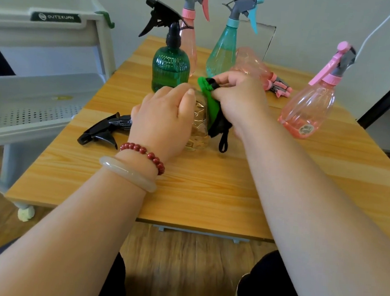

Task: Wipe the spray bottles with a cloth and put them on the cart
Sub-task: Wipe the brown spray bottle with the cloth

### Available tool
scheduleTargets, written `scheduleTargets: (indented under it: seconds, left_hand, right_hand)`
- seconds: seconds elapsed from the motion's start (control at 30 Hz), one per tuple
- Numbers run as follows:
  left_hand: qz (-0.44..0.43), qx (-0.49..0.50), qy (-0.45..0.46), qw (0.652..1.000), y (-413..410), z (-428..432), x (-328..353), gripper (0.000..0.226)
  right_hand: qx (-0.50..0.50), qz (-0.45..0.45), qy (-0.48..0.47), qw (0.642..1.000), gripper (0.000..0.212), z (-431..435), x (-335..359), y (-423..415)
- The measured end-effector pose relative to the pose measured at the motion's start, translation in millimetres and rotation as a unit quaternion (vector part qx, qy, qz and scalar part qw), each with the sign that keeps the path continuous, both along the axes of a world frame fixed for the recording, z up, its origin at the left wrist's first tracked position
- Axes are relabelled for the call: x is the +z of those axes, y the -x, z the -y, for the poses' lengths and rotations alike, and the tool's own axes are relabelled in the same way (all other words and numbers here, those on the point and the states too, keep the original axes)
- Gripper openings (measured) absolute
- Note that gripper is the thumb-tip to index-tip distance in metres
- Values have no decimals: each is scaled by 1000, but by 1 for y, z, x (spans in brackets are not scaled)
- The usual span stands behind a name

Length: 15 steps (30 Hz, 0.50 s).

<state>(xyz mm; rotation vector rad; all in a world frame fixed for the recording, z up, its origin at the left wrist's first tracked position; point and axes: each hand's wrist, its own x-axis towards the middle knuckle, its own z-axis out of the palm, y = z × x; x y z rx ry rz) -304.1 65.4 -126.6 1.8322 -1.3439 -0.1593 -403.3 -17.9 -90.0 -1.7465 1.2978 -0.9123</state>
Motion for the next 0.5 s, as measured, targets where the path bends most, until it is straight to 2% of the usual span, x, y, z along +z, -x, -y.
scheduleTargets:
  seconds: [0.07,0.2,0.4,0.5]
  left_hand:
    - [4,2,1,1000,0,0,-1,39]
    - [7,2,-3,1000,-1,0,0,39]
    - [7,4,-10,1000,1,-2,2,41]
    - [6,6,-8,1000,1,-3,1,42]
  right_hand:
    - [25,9,26,999,34,-8,1,8]
    - [70,43,17,996,33,-18,-2,23]
    - [76,20,96,992,40,-17,1,12]
    - [118,41,89,988,42,-25,-2,25]
